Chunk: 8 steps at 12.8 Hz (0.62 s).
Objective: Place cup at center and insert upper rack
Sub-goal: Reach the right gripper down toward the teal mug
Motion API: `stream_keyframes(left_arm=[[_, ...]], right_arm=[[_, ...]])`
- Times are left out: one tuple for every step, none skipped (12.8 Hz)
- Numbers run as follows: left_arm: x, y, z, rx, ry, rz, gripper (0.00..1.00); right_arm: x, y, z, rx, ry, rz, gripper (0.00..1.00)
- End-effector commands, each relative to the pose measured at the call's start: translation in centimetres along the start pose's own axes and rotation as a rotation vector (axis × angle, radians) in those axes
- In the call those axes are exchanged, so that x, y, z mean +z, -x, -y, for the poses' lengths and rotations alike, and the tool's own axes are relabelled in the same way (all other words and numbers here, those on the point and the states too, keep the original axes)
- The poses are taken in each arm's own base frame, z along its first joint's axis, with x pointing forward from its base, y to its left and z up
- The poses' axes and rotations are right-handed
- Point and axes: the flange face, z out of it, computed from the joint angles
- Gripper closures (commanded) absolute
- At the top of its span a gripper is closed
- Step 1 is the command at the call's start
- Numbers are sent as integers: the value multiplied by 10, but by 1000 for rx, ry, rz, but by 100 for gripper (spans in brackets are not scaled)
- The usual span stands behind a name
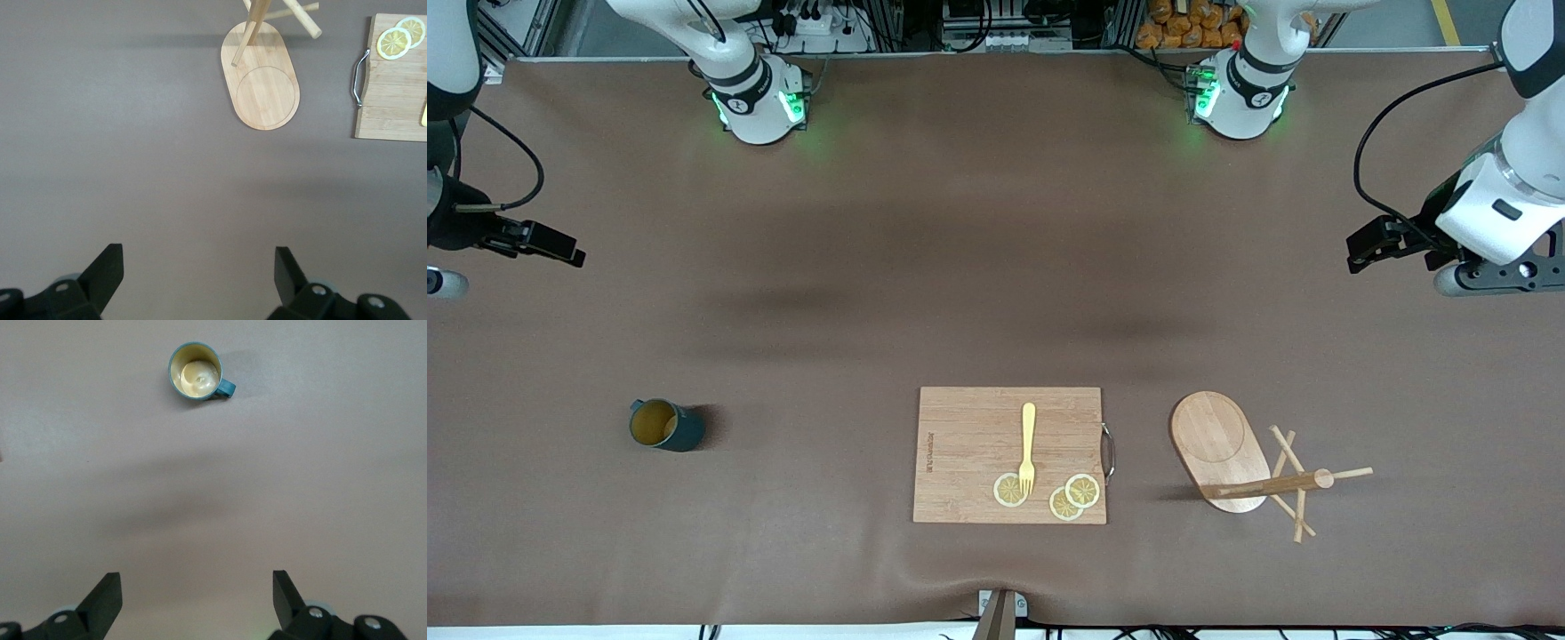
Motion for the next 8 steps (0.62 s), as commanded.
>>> stream_keyframes(left_arm=[[-5,4,7,12,-17,-1,0],[-5,1,17,-10,-9,-1,0],[-10,-2,18,-14,-7,-7,0],[-10,-4,16,-13,-7,-3,0],[-8,-4,13,-6,-9,3,0],[-7,-3,10,-2,-9,6,0],[-4,-4,13,-13,-14,12,0],[-3,-4,16,-18,-9,17,0]], right_arm=[[-4,2,5,11,0,-10,0],[-3,2,4,12,0,-9,0],[-3,2,5,11,1,-7,0],[-2,2,5,9,1,-6,0],[-3,1,5,11,1,-9,0],[-4,-1,6,11,1,-16,0],[-8,-8,11,2,4,-43,0],[-7,-15,16,-6,9,-60,0]])
